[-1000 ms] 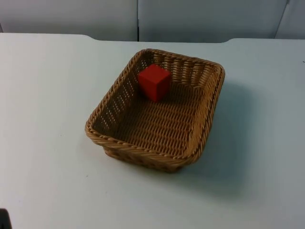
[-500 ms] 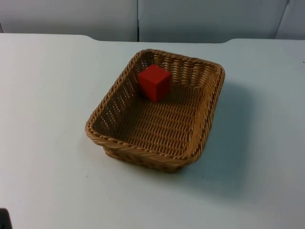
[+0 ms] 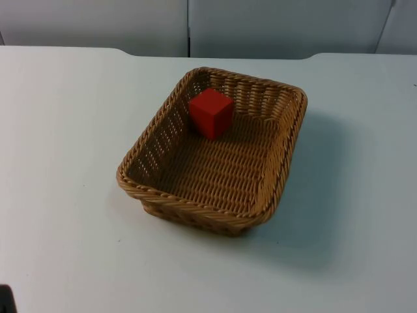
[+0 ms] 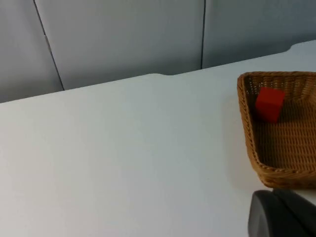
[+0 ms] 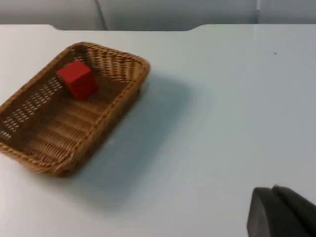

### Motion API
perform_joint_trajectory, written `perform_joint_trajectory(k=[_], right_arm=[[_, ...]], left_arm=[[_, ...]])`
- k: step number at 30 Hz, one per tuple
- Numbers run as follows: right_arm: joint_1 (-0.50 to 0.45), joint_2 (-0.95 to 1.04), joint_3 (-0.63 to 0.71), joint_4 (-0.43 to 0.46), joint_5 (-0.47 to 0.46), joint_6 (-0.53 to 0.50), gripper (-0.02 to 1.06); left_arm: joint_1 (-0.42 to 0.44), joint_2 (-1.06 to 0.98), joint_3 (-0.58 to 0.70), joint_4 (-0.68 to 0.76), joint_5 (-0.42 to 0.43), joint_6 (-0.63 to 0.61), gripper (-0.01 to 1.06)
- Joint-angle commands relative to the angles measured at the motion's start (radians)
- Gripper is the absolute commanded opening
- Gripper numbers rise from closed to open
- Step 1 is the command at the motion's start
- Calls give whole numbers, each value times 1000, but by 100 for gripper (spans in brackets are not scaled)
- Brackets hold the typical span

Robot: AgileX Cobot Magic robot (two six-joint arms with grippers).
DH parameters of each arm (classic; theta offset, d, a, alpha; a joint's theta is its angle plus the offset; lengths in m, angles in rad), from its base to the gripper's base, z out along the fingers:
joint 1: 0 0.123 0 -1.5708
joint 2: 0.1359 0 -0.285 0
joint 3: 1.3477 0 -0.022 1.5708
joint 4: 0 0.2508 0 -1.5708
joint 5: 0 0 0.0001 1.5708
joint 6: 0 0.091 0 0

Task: Pick up the basket with the left hand and place the cube into the basket with the right hand.

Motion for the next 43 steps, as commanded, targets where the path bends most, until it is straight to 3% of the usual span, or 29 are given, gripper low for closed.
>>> perform_joint_trajectory(k=[1, 10, 18, 28, 31, 36, 43], right_arm=[[4, -36, 20, 61, -23, -69, 0], [4, -114, 95, 183, 7, -195, 0], [4, -114, 97, 189, 8, -208, 0], [-5, -114, 97, 189, 8, -206, 0], [-67, -114, 97, 189, 8, -206, 0], [-338, -114, 97, 189, 8, -206, 0], [-462, -114, 97, 189, 8, -206, 0]], left_arm=[[-2, -35, 22, -26, 5, -8, 0], [-2, -100, 100, -20, 40, 1, 0], [-2, -100, 100, -10, 73, 8, 0], [-2, -100, 166, -37, 43, 18, 0], [-2, -100, 166, -37, 43, 18, 0], [-2, -100, 166, -37, 43, 18, 0], [-2, -100, 166, -37, 43, 18, 0]])
